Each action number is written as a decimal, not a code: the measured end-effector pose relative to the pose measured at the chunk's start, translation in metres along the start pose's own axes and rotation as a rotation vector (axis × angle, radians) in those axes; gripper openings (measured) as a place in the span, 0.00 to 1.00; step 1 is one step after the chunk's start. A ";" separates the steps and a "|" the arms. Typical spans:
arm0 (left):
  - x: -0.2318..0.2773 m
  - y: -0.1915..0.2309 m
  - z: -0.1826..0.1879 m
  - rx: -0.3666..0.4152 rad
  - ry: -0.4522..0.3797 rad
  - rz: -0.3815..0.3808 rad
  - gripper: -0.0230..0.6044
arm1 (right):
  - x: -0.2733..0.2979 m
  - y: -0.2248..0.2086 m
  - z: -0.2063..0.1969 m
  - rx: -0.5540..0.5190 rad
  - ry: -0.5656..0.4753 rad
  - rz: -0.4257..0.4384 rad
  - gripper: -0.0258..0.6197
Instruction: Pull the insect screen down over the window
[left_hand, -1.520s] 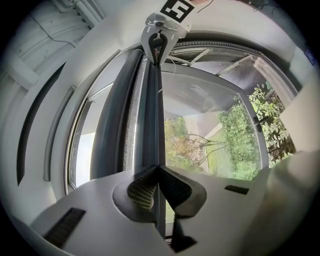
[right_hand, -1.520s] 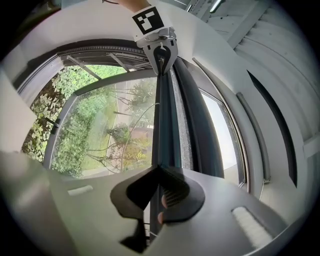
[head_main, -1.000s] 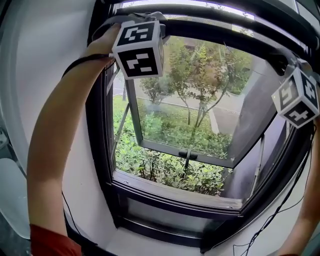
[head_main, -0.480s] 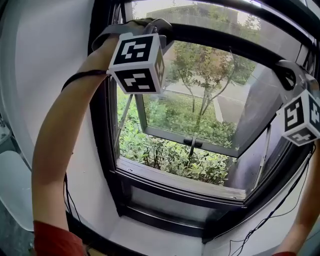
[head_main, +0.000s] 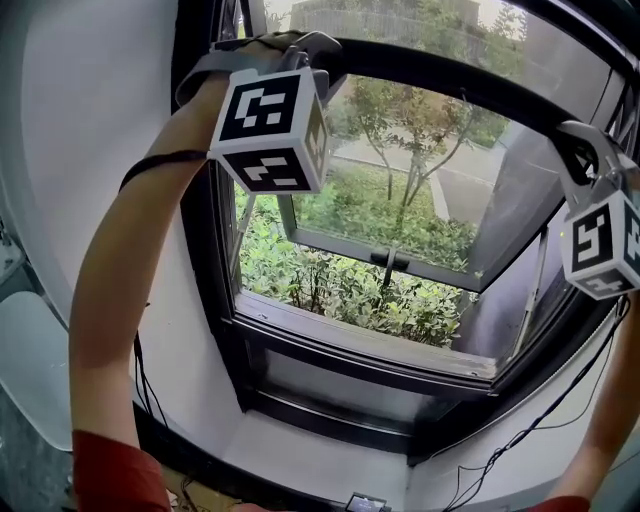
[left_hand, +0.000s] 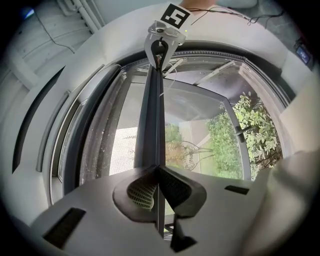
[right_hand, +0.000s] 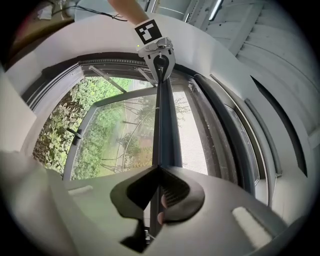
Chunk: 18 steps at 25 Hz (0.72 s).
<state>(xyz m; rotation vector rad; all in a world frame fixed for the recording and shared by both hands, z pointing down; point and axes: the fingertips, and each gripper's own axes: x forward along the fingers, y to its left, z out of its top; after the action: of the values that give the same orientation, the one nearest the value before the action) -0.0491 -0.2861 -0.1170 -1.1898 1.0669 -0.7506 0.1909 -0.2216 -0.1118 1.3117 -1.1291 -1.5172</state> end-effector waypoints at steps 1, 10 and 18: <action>-0.001 -0.003 0.002 0.000 -0.001 -0.004 0.07 | -0.002 0.003 -0.001 0.003 0.001 0.006 0.08; -0.011 -0.032 0.000 0.012 0.016 -0.023 0.07 | -0.008 0.034 0.001 0.016 -0.011 0.025 0.08; -0.016 -0.055 0.002 0.018 0.021 -0.001 0.07 | -0.014 0.060 0.000 0.013 0.008 0.026 0.08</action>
<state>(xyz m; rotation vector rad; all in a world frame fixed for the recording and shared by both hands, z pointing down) -0.0490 -0.2845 -0.0599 -1.1695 1.0753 -0.7736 0.1943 -0.2245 -0.0501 1.3063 -1.1481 -1.4867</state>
